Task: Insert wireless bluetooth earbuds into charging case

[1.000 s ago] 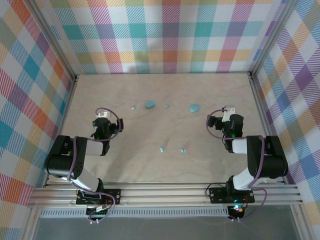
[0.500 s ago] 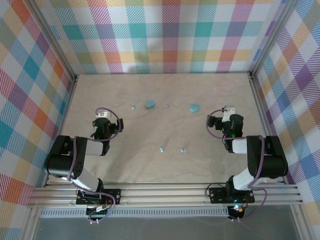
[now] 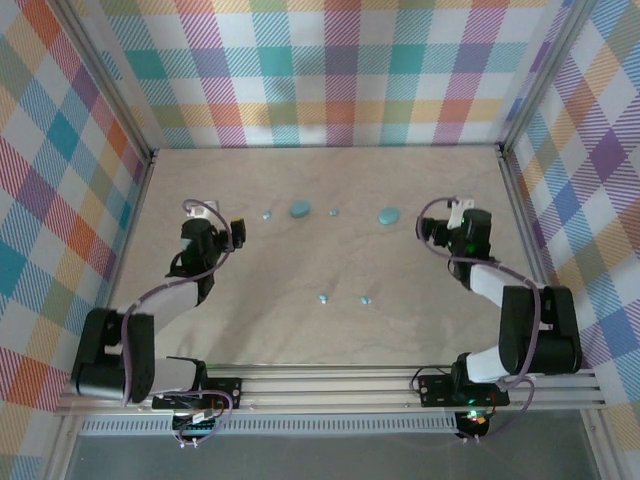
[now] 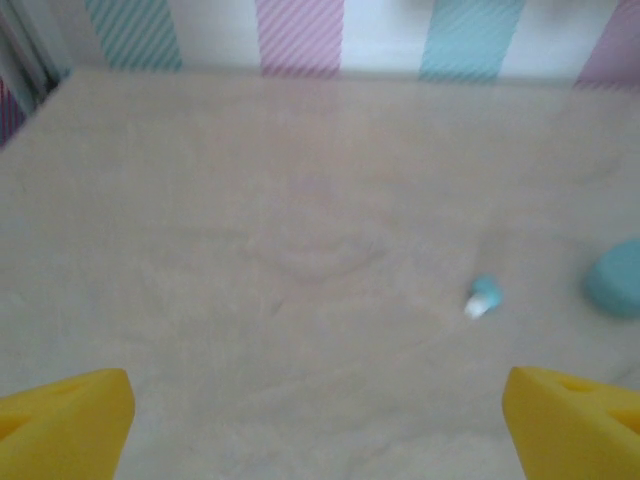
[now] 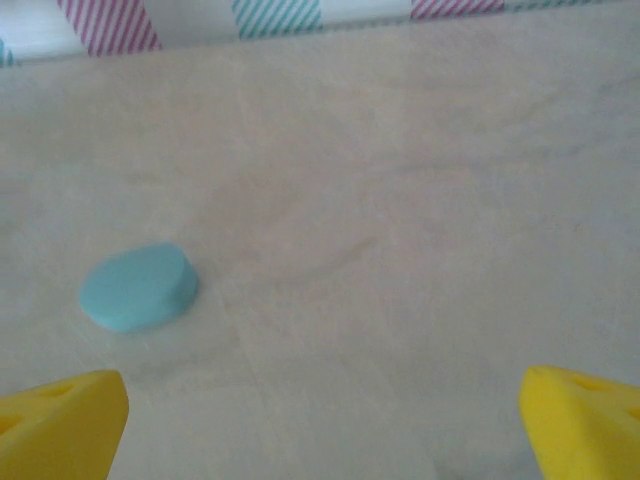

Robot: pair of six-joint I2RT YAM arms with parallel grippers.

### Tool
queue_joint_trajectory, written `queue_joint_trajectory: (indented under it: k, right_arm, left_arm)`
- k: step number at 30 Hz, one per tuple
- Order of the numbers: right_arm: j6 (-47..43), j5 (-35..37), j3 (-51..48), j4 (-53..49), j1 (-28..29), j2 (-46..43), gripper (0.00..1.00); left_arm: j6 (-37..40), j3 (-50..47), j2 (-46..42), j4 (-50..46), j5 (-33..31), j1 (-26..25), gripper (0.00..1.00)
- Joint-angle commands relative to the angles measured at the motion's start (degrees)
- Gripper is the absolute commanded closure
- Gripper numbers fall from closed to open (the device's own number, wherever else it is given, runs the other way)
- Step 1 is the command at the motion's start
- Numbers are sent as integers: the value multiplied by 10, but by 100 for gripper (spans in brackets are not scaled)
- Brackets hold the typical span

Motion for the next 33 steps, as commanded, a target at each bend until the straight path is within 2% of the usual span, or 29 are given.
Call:
queue_joint_trajectory:
  k: [1,6,10,14,17,21,33]
  right_arm:
    - [30,-22,133,-231,11,11,0]
    - [16,56,347,-463,71,135,0]
    - [18,64,510,-622,105,255,0]
    - [7,85,610,-685,144,353,0]
    - [2,75,671,-713,154,408,0]
    - [2,82,717,-740,158,445,0]
    - [-27,93,767,-768,171,510,0]
  left_arm:
    - [-43,40,-36,-117,13,-12,6]
    - [-164,83,-28,-201,25,-62,9]
    - [-253,81,20,-176,0,-180,9]
    - [-299,108,84,-155,-25,-299,9]
    - [-300,136,129,-156,1,-345,8]
    - [-280,162,154,-179,15,-373,8]
    - [-256,177,170,-200,5,-375,7]
